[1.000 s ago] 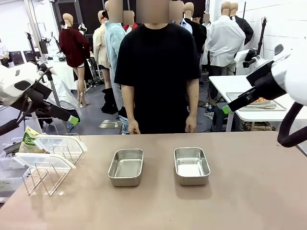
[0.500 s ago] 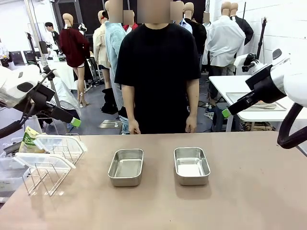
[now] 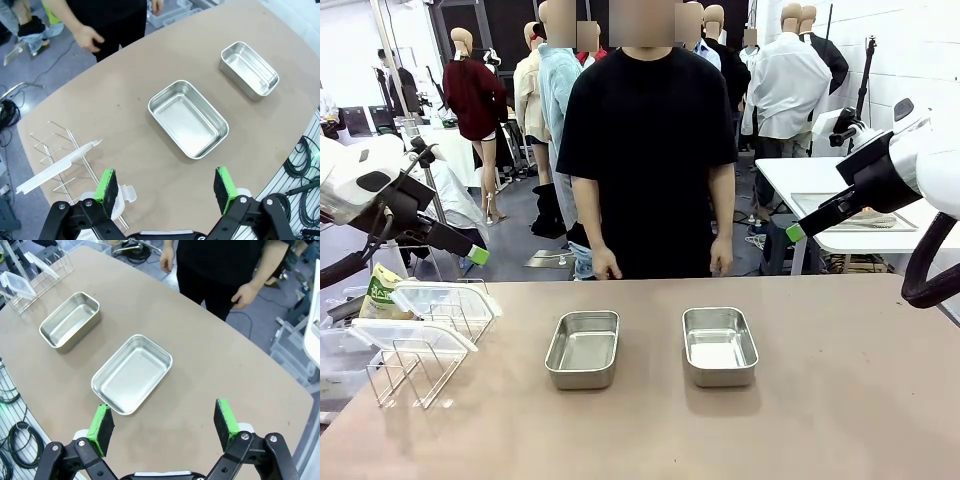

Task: Place the bread in airtight containers.
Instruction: Lift both Airtight Container.

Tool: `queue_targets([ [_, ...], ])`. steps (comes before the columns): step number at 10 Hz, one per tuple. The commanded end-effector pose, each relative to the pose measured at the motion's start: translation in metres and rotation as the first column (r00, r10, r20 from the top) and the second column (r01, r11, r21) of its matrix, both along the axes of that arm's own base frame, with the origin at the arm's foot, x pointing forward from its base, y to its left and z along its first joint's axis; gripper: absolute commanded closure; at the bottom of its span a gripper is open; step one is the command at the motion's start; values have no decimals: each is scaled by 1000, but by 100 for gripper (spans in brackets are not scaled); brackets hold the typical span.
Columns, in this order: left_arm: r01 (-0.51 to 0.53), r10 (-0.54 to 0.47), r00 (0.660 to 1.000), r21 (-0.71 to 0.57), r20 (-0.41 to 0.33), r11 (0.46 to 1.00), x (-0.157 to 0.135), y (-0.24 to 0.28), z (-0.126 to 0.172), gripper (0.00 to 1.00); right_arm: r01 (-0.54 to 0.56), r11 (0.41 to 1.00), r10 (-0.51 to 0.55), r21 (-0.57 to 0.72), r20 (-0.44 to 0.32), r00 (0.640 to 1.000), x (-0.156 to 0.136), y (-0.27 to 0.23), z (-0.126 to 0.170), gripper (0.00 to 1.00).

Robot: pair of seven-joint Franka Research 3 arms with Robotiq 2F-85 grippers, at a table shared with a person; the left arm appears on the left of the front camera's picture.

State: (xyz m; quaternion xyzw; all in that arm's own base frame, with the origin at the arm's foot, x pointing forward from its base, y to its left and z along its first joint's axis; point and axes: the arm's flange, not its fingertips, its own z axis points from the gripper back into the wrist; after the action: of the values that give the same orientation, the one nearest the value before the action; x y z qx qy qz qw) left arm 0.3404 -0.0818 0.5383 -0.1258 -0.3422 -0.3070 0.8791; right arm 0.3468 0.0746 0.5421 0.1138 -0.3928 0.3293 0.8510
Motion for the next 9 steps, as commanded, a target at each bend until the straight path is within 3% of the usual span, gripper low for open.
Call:
queue_targets([
  [1, 6, -6, 1000, 6, 4, 1000, 1, 2, 0, 0, -4, 1000, 4, 5, -3, 1000, 0, 1, -1, 0],
  [9, 6, -6, 1000, 6, 4, 1000, 1, 2, 0, 0, -4, 1000, 4, 5, -3, 1000, 0, 1, -1, 0],
])
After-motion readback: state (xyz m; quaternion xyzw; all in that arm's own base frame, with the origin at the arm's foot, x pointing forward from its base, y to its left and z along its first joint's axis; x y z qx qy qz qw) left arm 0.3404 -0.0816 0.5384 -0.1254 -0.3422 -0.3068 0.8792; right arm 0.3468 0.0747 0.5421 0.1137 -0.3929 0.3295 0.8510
